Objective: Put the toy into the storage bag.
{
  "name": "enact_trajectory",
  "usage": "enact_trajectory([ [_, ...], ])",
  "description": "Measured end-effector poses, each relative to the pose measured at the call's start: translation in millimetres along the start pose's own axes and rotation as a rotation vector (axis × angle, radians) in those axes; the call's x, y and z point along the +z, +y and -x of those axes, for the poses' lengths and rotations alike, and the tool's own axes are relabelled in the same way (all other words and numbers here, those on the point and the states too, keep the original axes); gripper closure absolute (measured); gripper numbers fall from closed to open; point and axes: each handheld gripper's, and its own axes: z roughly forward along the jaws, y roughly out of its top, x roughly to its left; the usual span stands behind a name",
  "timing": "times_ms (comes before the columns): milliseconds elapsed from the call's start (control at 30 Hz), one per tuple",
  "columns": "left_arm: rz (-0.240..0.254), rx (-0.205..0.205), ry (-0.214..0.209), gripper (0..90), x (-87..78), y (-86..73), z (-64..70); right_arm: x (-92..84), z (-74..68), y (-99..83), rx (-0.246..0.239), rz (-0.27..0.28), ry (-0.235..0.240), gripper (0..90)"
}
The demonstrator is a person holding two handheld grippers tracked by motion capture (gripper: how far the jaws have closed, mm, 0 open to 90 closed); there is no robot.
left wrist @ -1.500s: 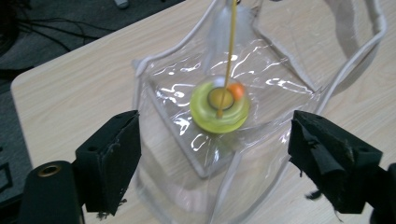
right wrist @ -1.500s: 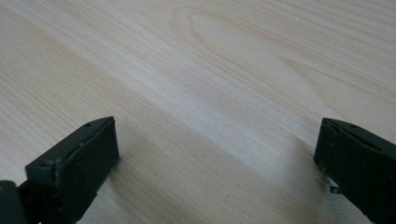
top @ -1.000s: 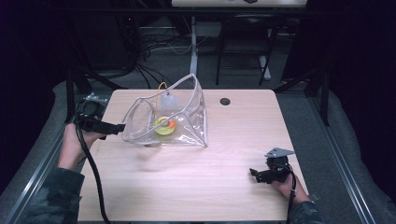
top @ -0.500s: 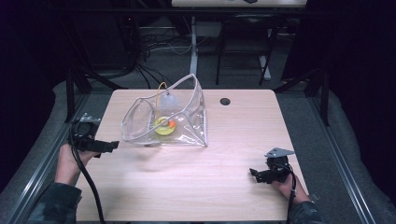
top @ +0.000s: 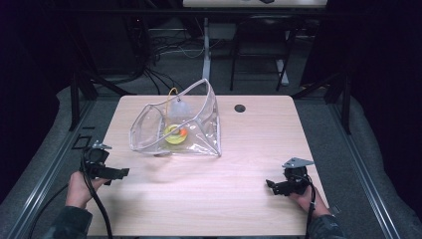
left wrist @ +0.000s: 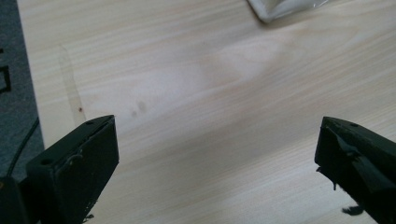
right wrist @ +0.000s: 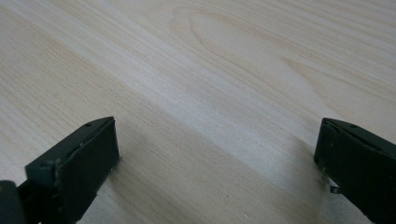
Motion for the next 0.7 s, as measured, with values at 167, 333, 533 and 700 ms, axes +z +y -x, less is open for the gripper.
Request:
enact_trajectory([
  [167, -0.021, -0.054, -0.007, 0.0, 20.5, -20.0, -3.7, 0.0, 0.0, 0.0, 0.000, 0.000, 0.000, 0.0],
  [333, -0.038, -0.060, -0.033, 0.0, 33.2, -31.1, -6.5, 0.0, 0.1, 0.1, -0.002, -0.001, -0.002, 0.0],
  [533, -0.065, -0.040, -0.038, 0.0, 41.4, -36.6, -4.5, 0.0, 0.1, 0.1, -0.002, -0.001, -0.003, 0.0],
  [700, -0.049, -0.019, -0.030, 0.0, 43.7, -38.0, -3.3, 0.0, 0.1, 0.1, -0.001, -0.001, 0.000, 0.0],
])
